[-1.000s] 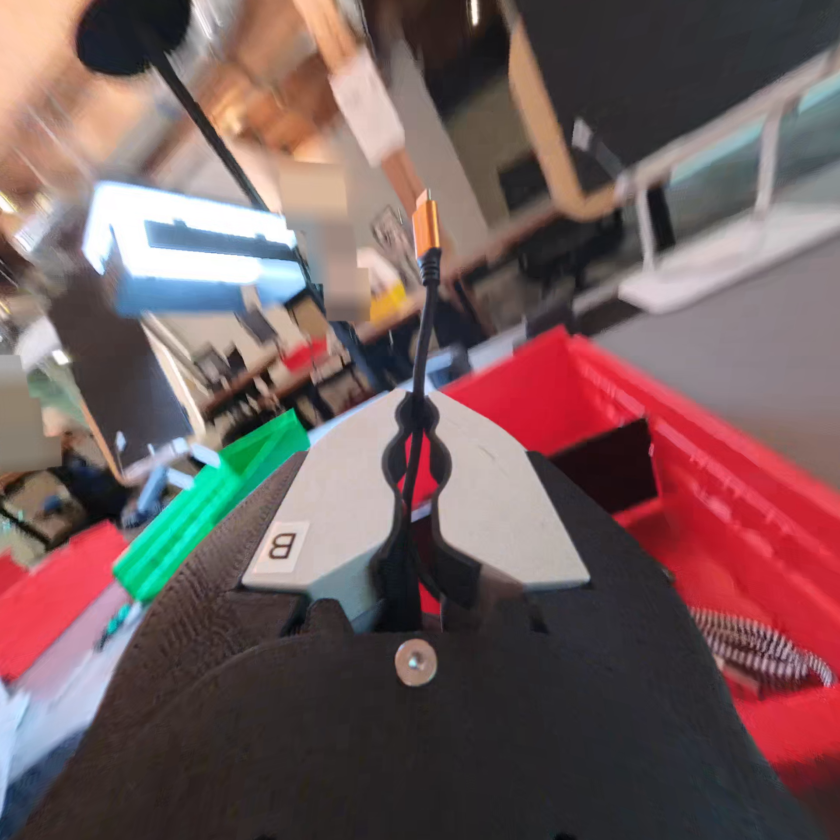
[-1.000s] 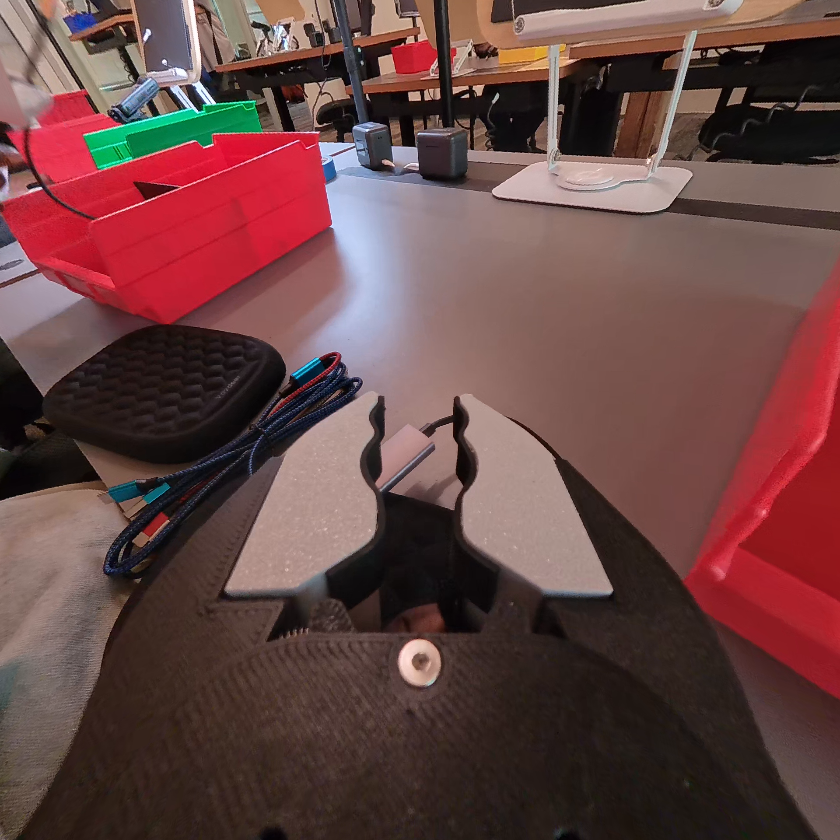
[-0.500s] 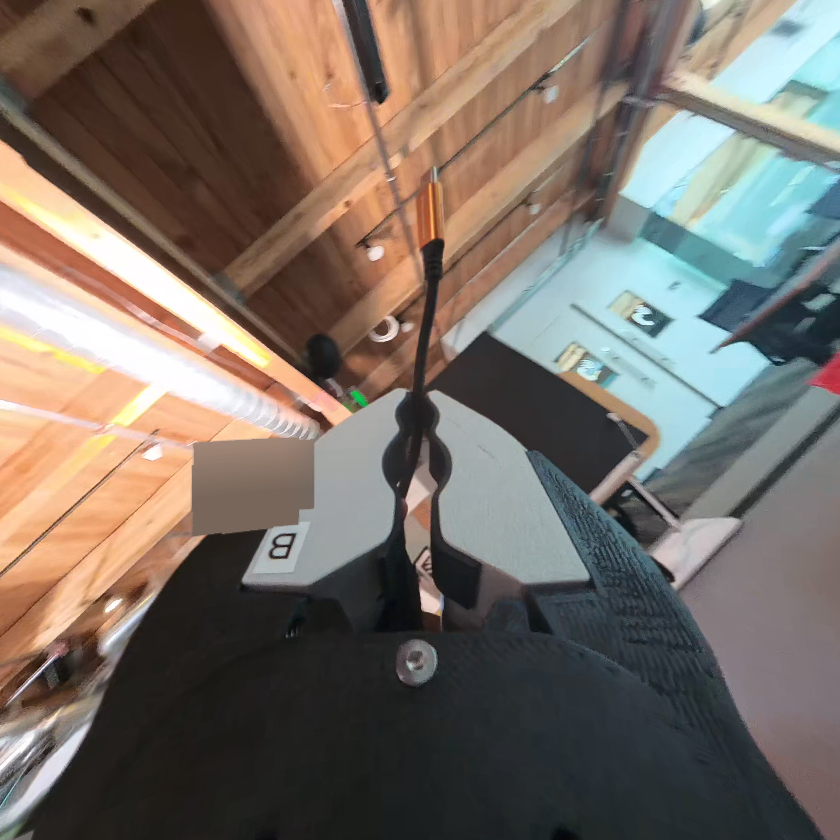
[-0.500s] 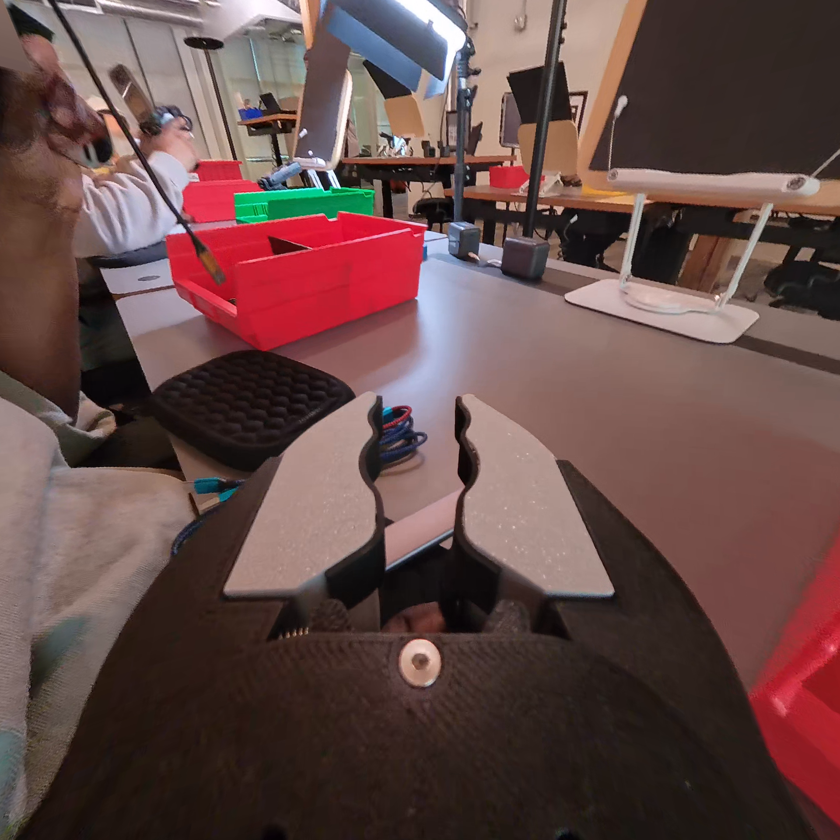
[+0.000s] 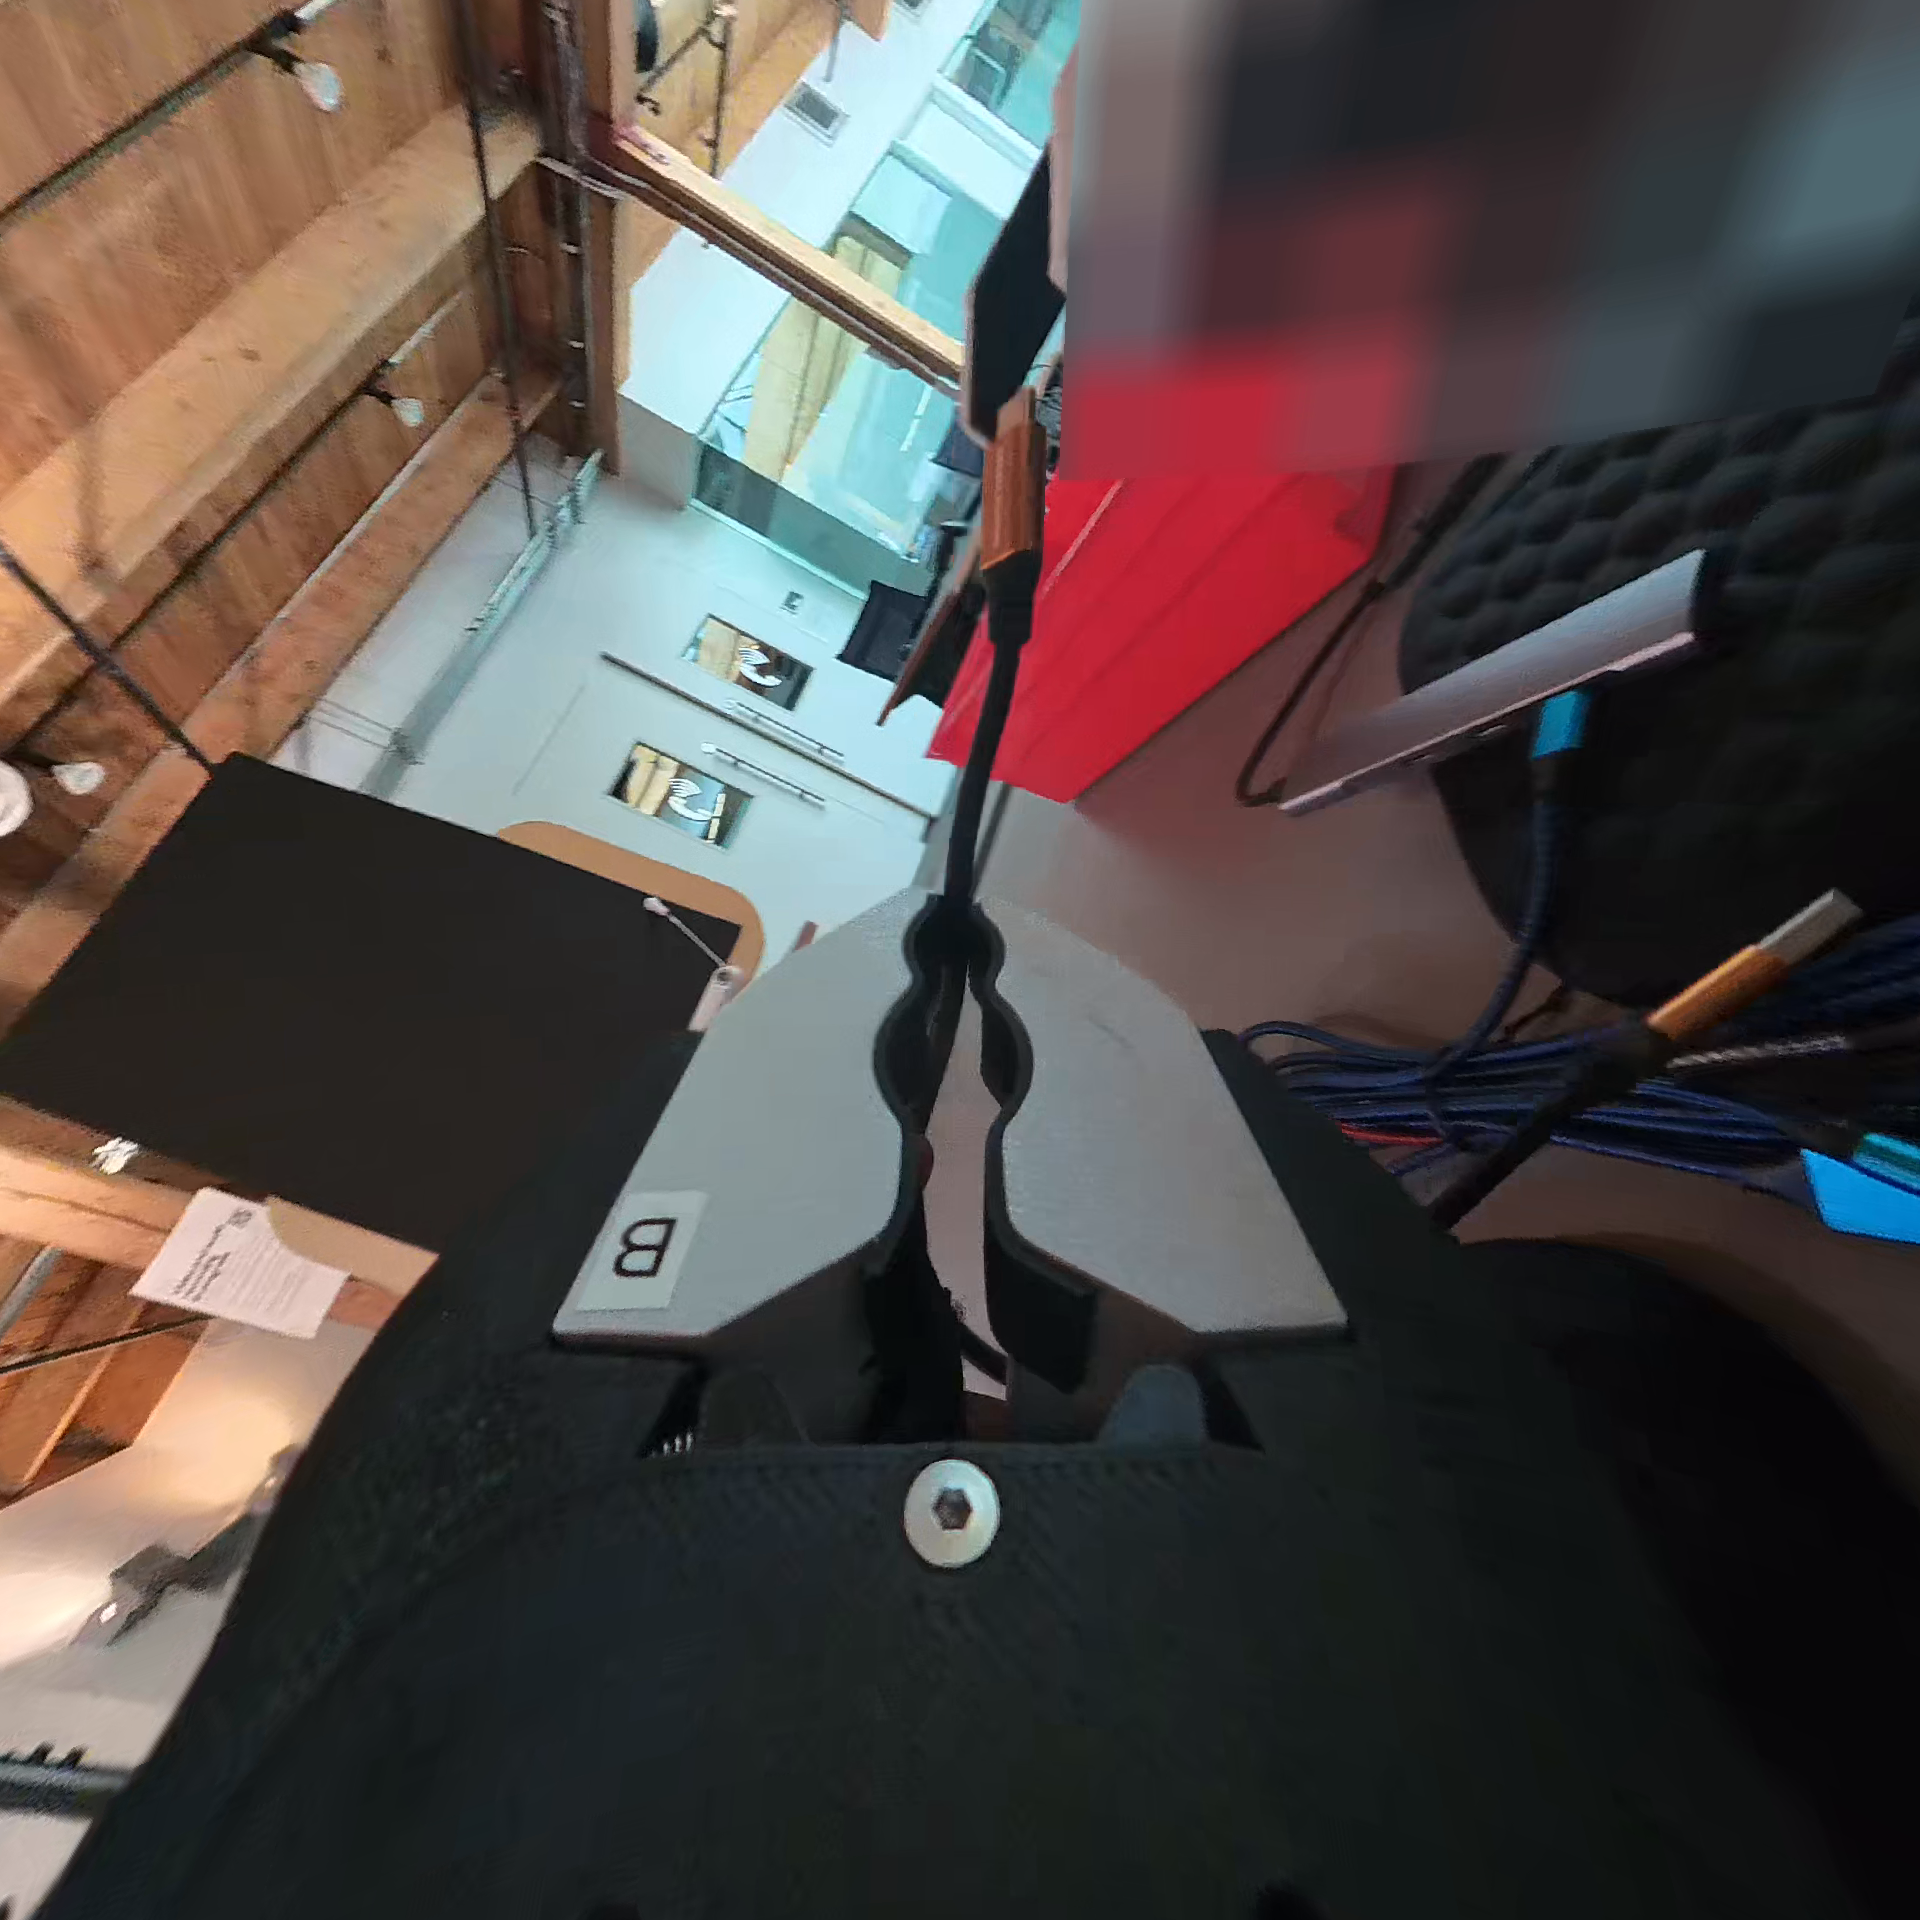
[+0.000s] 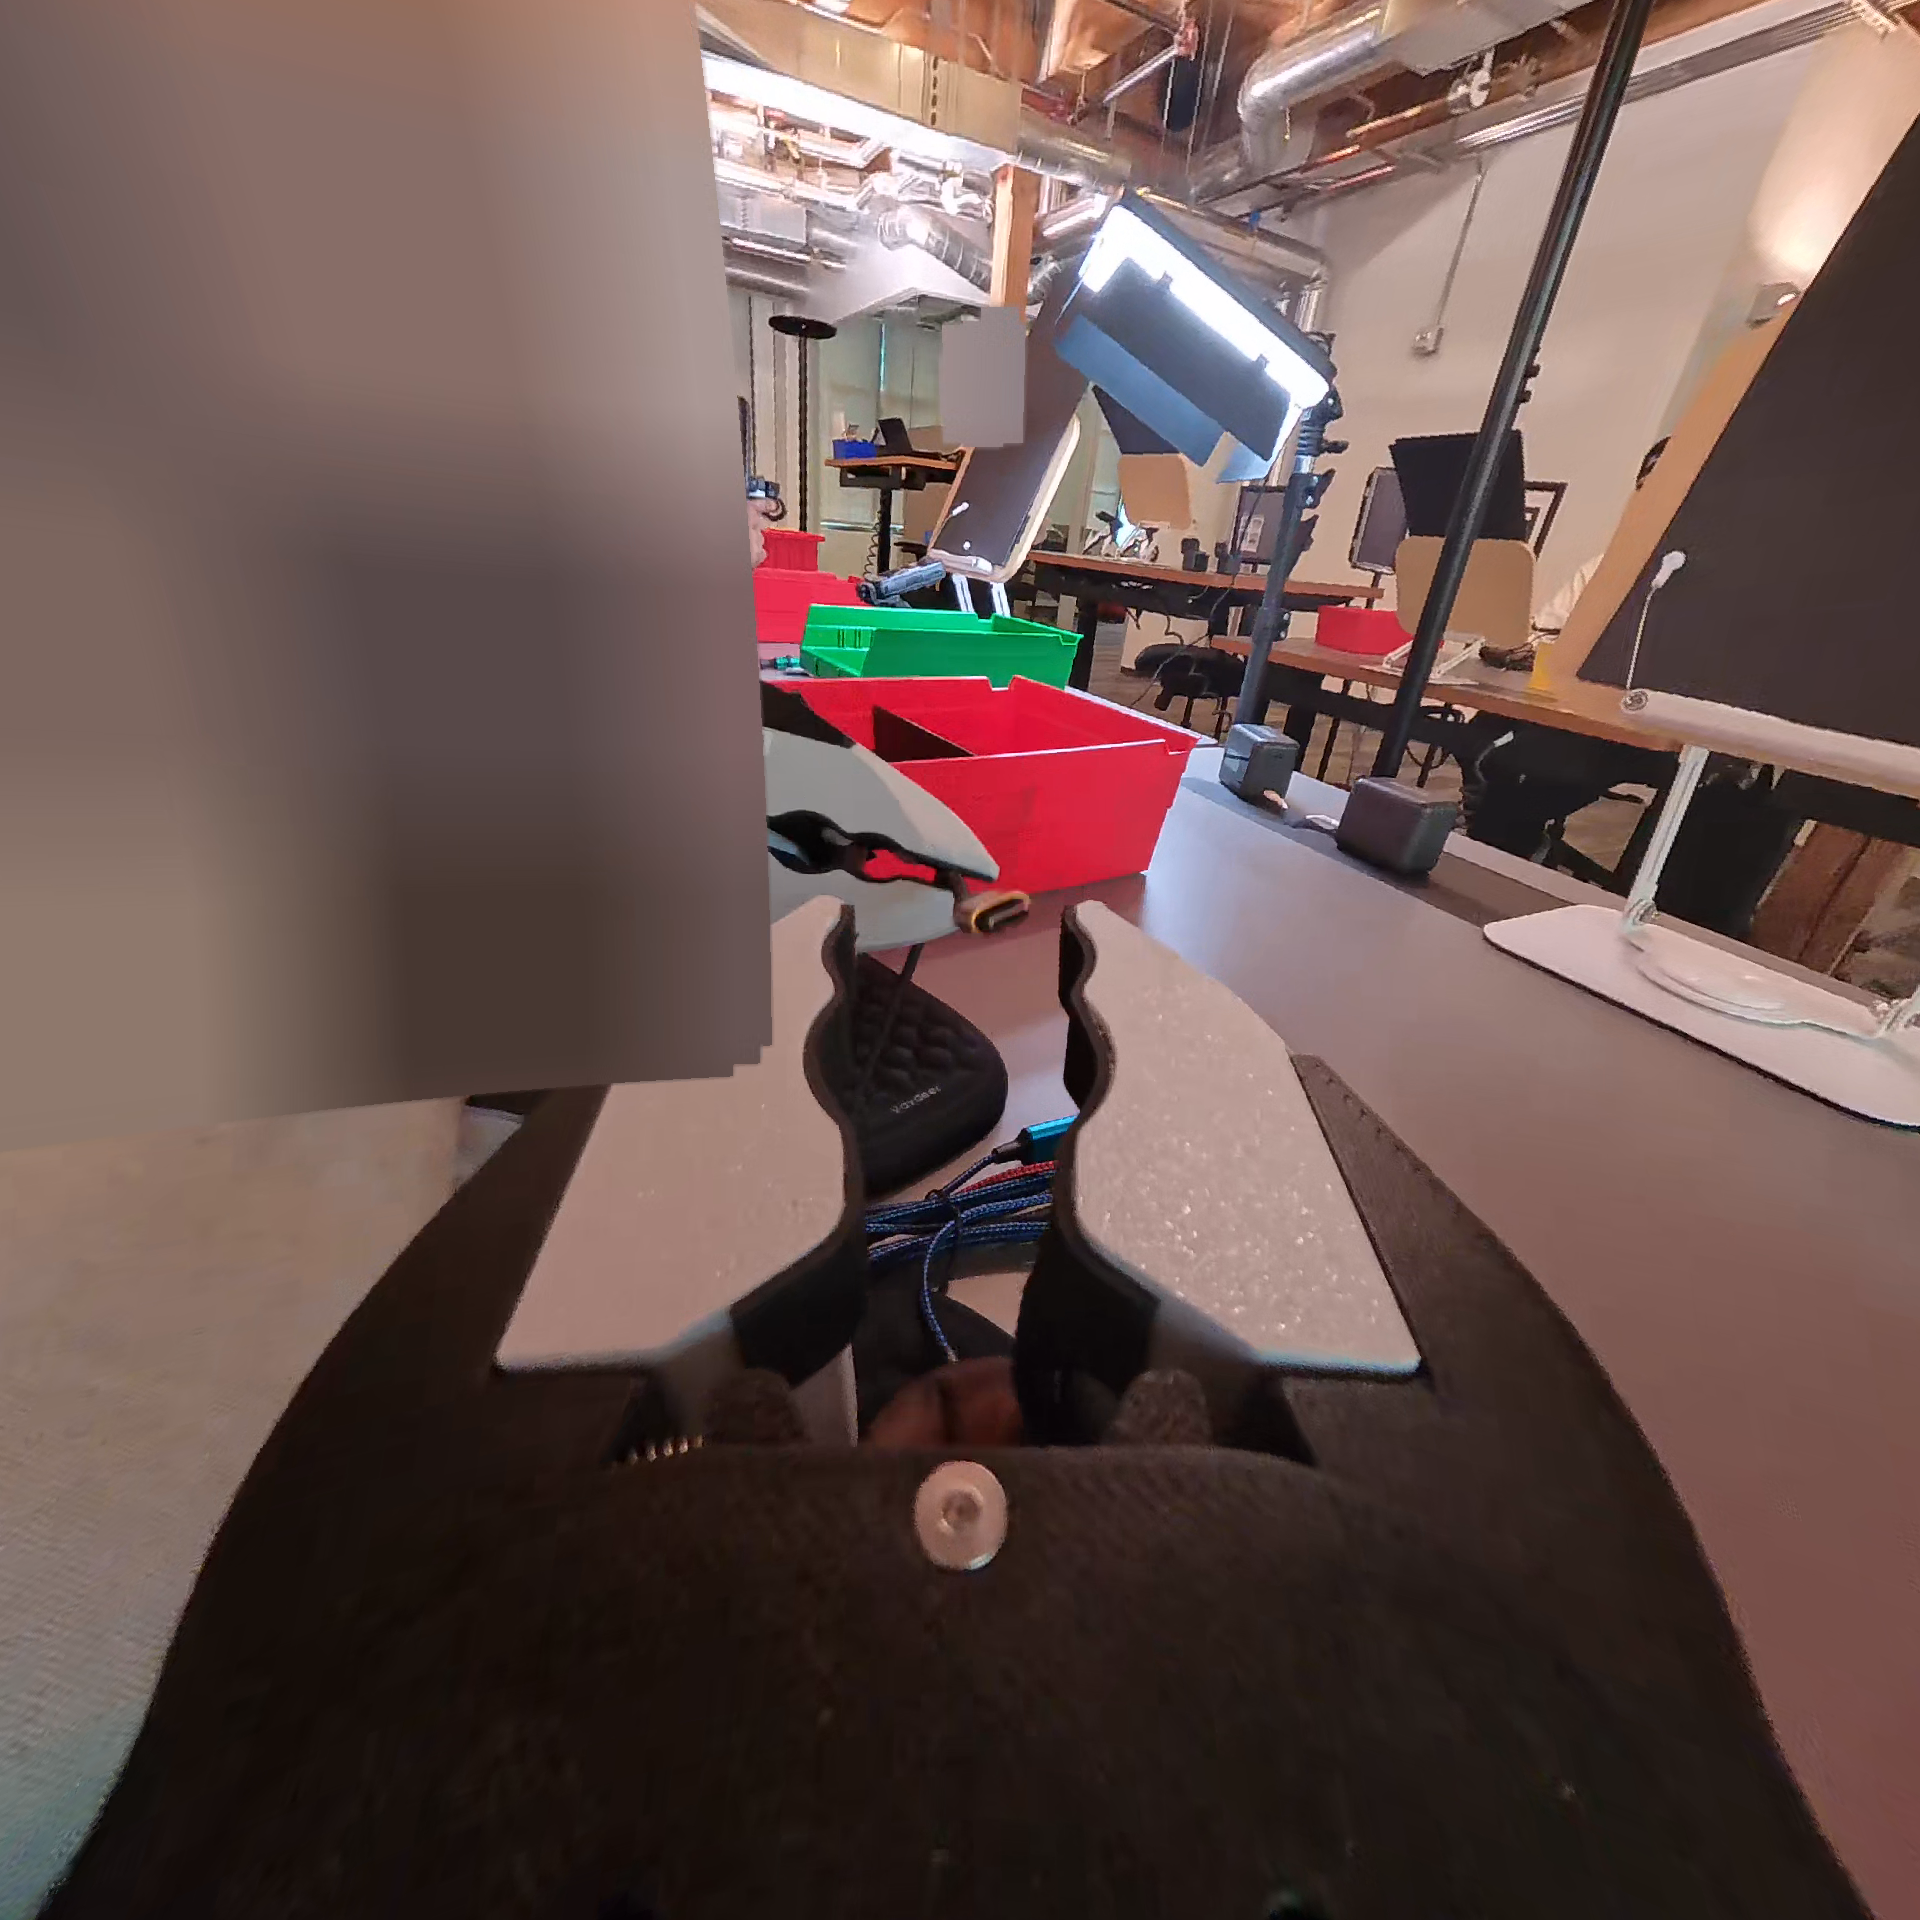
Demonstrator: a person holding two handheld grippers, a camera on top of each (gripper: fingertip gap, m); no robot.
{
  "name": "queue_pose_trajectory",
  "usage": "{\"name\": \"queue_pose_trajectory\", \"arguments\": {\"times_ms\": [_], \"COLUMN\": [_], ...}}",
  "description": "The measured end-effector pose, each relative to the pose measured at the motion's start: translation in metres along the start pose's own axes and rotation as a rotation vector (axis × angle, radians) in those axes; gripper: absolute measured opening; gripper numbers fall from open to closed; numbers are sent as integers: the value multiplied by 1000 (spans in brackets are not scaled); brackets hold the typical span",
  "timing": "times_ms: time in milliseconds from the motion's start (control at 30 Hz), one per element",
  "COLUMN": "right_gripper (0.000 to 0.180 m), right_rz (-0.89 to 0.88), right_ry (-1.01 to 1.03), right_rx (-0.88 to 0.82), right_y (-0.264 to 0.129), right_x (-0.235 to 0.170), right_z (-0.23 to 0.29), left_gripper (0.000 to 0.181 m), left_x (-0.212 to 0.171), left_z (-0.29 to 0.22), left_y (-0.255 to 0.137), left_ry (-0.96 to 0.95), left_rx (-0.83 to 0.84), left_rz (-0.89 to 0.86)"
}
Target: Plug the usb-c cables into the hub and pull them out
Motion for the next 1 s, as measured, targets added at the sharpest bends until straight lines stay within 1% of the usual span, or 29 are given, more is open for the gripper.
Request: {"name": "queue_pose_trajectory", "arguments": {"times_ms": [100, 233, 333, 367, 433, 500, 533, 633, 667, 733, 833, 900, 1000], "right_gripper": [34, 30, 23, 14, 12, 12, 12, 12, 12, 11, 11, 11, 11], "right_rz": [34, 132, 160, 161, 163, 162, 155, 150, 150, 151, 138, 136, 134], "right_ry": [-59, -126, -143, -143, -135, -133, -134, -119, -118, -115, -113, -115, -113], "right_rx": [0, 16, 24, 24, 38, 52, 55, 74, 80, 103, 147, 166, 183], "right_y": [1, 3, 4, 4, 4, 3, 3, 4, 5, 7, 9, 9, 9], "right_x": [-2, -7, -9, -10, -10, -12, -13, -18, -20, -23, -25, -26, -27], "right_z": [2, 5, 7, 7, 6, 6, 5, 4, 4, 6, 10, 12, 13], "left_gripper": [4, 4, 4, 4, 5, 8, 13, 27, 29, 29, 24, 20, 16], "left_x": [1, 3, 4, 4, 3, 2, 3, 12, 15, 21, 25, 27, 28], "left_z": [-3, -6, -8, -8, -8, -6, -3, 7, 8, 4, -8, -13, -12], "left_y": [0, -2, -2, -2, -1, -1, -2, -5, -5, -1, 8, 10, 10], "left_ry": [-11, -33, -34, -38, -63, -169, -252, -551, -602, -576, -492, -487, -525], "left_rx": [-61, -105, -137, -139, -134, -128, -148, -280, -318, -346, -388, -424, -422], "left_rz": [-34, -77, -96, -98, -104, -127, -169, -359, -392, -371, -261, -268, -312]}}
Point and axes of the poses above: each gripper's, where its closed fingertips meet, y out along the fingers, x out of its top, z = x × y across the jaws, the point moved 10 cm from there along -y, back along the fingers, and after that the axes turned 9 degrees about y, right-handed, at the moved point
